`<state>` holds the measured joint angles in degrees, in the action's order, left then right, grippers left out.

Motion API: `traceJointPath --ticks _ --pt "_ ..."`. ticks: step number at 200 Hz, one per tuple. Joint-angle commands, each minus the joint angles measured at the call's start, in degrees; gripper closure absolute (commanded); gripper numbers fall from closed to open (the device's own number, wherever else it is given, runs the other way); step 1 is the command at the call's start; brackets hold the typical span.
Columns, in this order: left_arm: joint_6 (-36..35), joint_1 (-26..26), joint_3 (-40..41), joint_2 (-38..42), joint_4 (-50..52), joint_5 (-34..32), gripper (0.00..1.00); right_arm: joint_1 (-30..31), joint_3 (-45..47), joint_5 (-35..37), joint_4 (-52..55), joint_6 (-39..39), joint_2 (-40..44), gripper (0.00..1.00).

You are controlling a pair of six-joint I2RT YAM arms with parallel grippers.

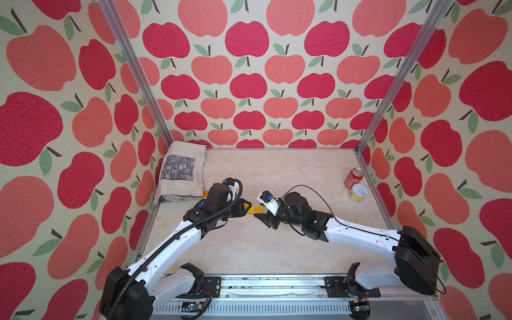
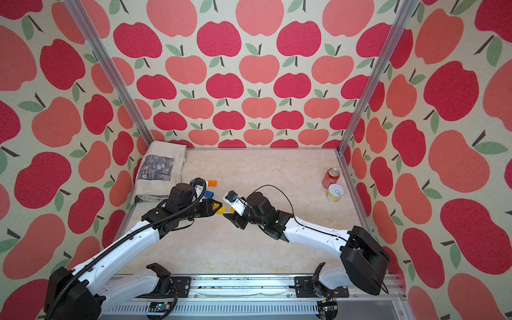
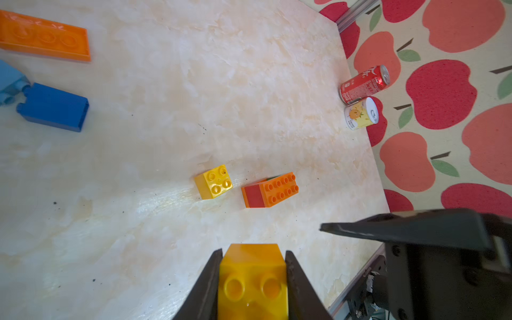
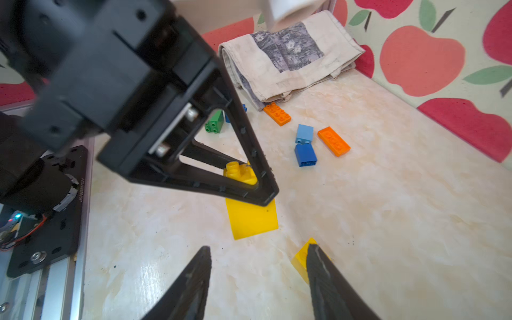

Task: Assemble the letter p with lego
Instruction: Pick up the lego brick from the center of the board, then assemble the lego brick with the lego brick.

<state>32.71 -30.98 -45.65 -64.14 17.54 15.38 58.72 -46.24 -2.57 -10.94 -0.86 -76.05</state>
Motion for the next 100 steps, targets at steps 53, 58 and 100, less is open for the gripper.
traceJointPath --ticks 53,58,100 --pt "10.0 -7.0 -12.7 -17.1 9.3 -22.4 0.86 -1.2 7.5 28.0 26.4 12.0 17.6 0.32" --pt "10.3 -7.4 -13.3 -17.8 9.6 -23.4 0.87 -1.4 7.9 28.4 27.2 12.3 18.1 0.32" --pt "13.8 -9.8 -18.5 -25.1 12.1 -27.4 0.88 -2.2 10.1 29.1 29.4 13.6 21.4 0.31"
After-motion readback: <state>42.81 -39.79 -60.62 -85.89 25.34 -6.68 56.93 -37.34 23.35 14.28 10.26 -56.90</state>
